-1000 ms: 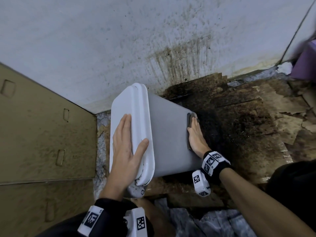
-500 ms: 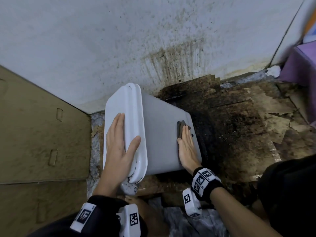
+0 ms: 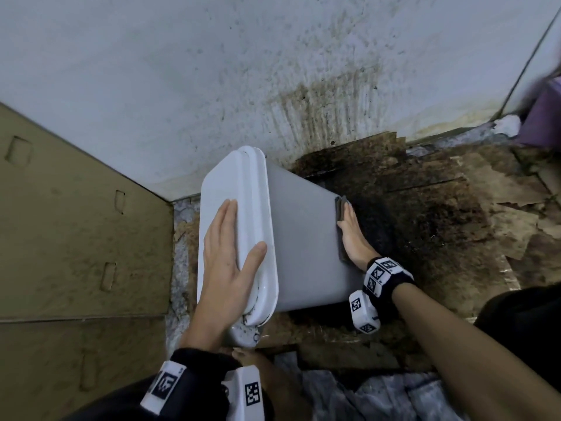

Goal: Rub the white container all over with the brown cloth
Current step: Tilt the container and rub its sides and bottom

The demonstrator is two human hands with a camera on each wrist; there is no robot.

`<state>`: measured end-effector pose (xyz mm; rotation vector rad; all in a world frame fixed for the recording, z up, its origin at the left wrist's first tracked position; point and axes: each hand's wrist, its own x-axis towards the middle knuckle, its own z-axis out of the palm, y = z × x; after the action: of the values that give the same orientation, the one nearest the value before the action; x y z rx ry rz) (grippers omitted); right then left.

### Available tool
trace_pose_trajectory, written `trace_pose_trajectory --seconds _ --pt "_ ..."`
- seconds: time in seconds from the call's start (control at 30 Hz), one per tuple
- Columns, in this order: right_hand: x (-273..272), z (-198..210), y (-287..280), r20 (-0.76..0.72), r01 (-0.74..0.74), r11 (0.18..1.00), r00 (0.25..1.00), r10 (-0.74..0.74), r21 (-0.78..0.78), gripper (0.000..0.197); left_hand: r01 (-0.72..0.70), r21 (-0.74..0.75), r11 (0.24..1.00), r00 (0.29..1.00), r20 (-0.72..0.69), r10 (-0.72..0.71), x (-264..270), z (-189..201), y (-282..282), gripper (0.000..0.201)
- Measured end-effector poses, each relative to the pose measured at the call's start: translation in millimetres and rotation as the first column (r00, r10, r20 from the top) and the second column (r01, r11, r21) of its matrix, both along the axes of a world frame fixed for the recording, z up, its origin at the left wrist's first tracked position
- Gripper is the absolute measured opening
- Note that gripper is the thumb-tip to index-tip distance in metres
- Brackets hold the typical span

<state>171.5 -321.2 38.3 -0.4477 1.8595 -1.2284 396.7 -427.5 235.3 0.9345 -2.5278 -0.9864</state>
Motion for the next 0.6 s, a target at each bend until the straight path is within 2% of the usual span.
trace_pose_trajectory --seconds 0.17,0.37,0.5,0.6 --pt "3 3 -5 -0.043 0.011 0.999 0.999 -0.009 0.048 0.060 -0.005 0.014 1.000 1.000 0.010 0.005 2 -2 -2 0.077" --pt "32 28 2 -0.113 -0.026 0.999 0.993 0.030 0.038 0.060 -0.003 -0.008 1.000 1.000 0.006 0.003 1 -2 -2 0.076" --pt "63 57 2 -0.178 -0.036 0.999 0.983 0.036 -0.002 0.062 0.005 -0.018 1.000 1.000 0.018 -0.004 -1 -3 -1 0.079" --pt "90 91 -7 -0.260 -0.101 0.991 0.963 0.075 -0.090 0.067 -0.014 -0.032 0.999 1.000 0.024 0.015 3 -5 -7 0.084"
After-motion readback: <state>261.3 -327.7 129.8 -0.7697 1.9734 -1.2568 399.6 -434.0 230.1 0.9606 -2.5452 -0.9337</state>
